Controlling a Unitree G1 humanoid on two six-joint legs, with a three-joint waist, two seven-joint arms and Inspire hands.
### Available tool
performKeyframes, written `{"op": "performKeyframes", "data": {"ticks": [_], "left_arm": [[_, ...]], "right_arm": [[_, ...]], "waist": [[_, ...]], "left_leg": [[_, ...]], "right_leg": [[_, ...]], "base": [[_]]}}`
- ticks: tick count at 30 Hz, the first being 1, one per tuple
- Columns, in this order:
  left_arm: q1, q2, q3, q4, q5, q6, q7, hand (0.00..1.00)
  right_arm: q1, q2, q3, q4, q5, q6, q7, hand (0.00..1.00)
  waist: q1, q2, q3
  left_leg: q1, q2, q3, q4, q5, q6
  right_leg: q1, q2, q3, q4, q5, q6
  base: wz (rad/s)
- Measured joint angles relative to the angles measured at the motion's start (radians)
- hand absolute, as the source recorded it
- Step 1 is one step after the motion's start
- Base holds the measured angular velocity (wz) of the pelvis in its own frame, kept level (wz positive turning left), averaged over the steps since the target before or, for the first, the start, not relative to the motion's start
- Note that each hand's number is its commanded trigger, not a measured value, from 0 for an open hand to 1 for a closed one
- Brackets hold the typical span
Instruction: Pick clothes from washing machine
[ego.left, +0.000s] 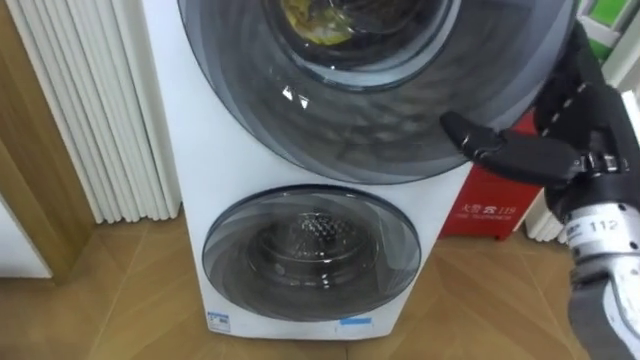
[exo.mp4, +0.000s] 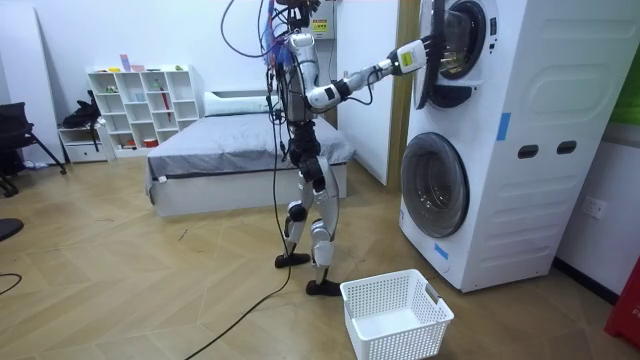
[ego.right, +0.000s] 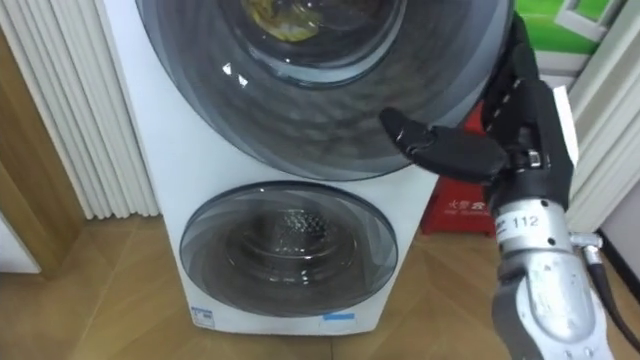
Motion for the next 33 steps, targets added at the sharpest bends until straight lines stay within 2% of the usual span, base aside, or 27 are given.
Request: {"op": "performKeyframes", "data": {"ticks": [6,14,28,33], "left_arm": [[0.002,0.001,-0.013,0.036,0.000,-0.036,-0.005,0.00],[-0.003,0.003,-0.006,0.081,0.000,-0.078,-0.025,0.00],[-0.008,0.001,0.011,0.117,0.010,-0.093,-0.041,0.00],[-0.009,0.001,0.020,0.124,0.013,-0.097,-0.053,0.00]], "right_arm": [[0.025,0.000,0.009,-0.050,0.063,-0.001,0.059,0.00],[0.025,-0.002,-0.011,-0.082,0.082,-0.001,0.095,0.00],[0.024,-0.002,-0.023,-0.204,0.063,-0.003,0.146,0.00],[0.007,-0.002,-0.025,-0.232,0.063,-0.025,0.191,0.00]], "waist": [[-0.022,0.003,-0.0020],[-0.028,0.002,-0.0021],[-0.023,0.003,-0.0024],[-0.023,0.006,-0.0023]], "left_leg": [[0.001,0.000,0.001,0.002,0.000,0.000],[0.001,0.000,0.002,0.001,-0.001,-0.001],[0.001,-0.001,0.020,0.003,-0.001,-0.001],[0.001,-0.001,0.019,0.004,-0.001,-0.001]], "right_leg": [[0.000,0.000,0.001,0.002,0.001,-0.002],[-0.002,0.000,0.002,0.003,0.001,-0.002],[-0.015,0.001,0.012,0.017,0.001,-0.003],[-0.015,0.001,0.012,0.017,0.002,-0.005]], "base": [[0.00],[0.00],[-0.03],[0.00]]}}
